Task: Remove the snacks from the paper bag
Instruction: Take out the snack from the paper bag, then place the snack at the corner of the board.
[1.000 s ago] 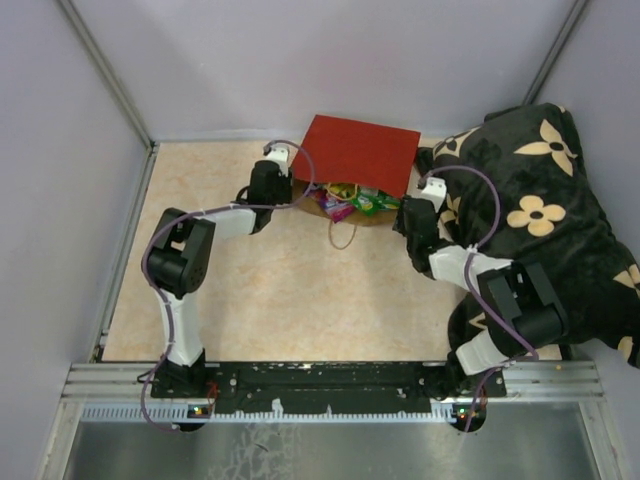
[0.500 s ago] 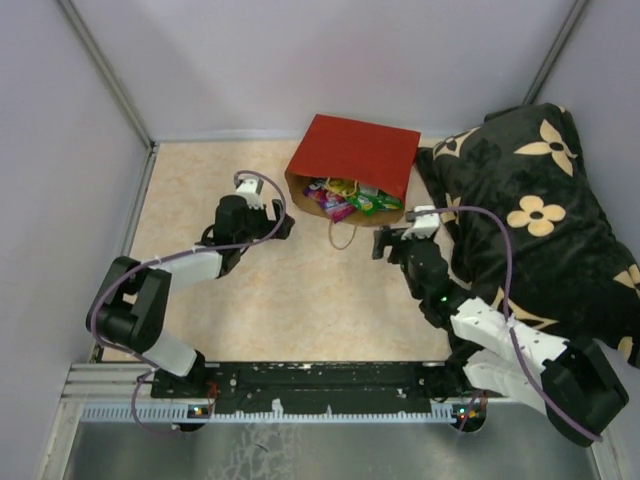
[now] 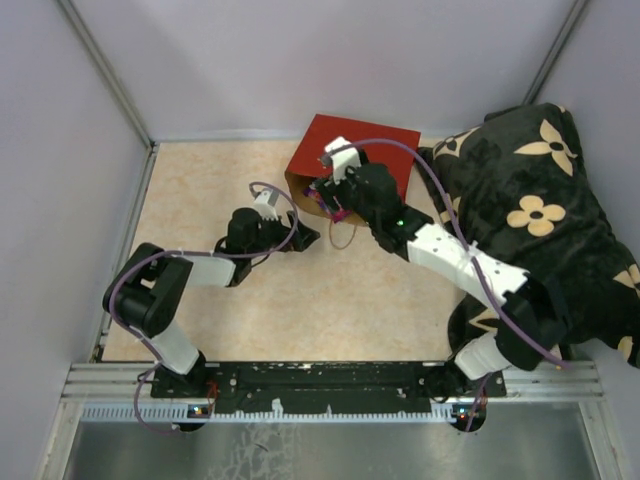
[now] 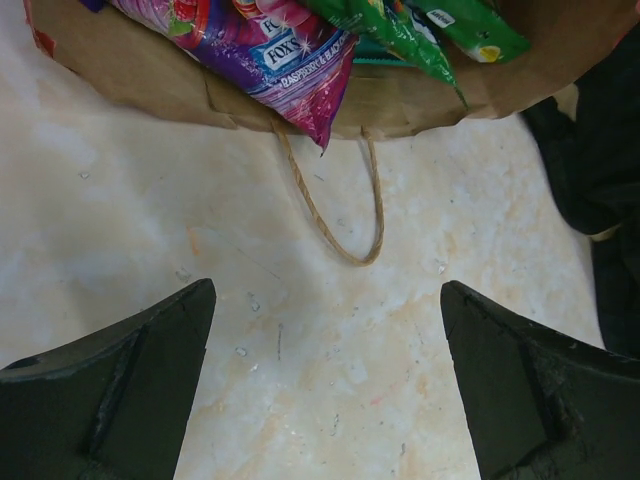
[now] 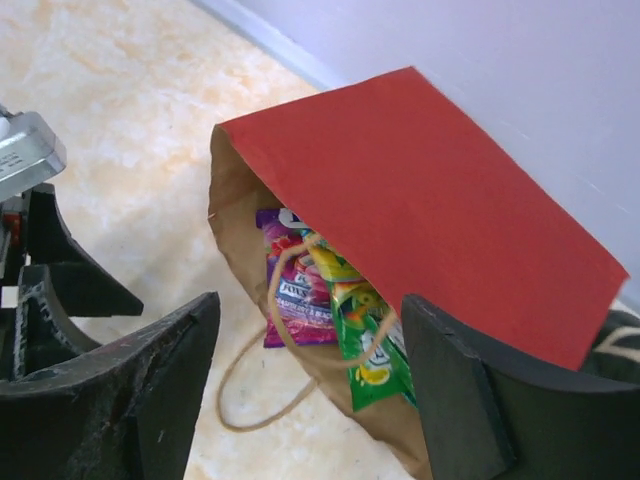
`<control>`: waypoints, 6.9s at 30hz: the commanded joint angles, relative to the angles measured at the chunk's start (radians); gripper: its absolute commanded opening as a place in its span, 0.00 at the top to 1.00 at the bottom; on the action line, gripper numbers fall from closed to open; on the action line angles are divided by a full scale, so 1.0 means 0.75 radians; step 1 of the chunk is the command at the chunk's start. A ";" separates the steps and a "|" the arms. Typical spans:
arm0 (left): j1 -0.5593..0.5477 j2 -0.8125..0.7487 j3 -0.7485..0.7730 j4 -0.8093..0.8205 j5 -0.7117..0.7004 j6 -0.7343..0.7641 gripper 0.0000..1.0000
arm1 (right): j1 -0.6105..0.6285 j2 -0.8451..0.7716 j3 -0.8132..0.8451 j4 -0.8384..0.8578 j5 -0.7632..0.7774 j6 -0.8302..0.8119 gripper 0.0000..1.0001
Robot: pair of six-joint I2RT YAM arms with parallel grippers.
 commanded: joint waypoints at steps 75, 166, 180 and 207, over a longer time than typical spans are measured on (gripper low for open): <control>-0.017 0.674 0.552 0.230 -0.253 -0.504 0.81 | -0.066 0.177 0.149 0.165 0.207 0.504 1.00; 0.413 0.425 0.899 -1.212 -0.652 0.313 0.00 | -0.095 -0.425 -0.191 -0.080 0.276 0.637 0.01; 0.489 0.651 1.311 -1.317 -0.659 0.553 0.01 | -0.098 -0.515 -0.316 -0.158 0.109 0.754 0.01; 0.862 0.938 1.575 -1.355 -0.707 0.943 0.01 | -0.096 -0.740 -0.549 -0.081 0.004 0.884 0.01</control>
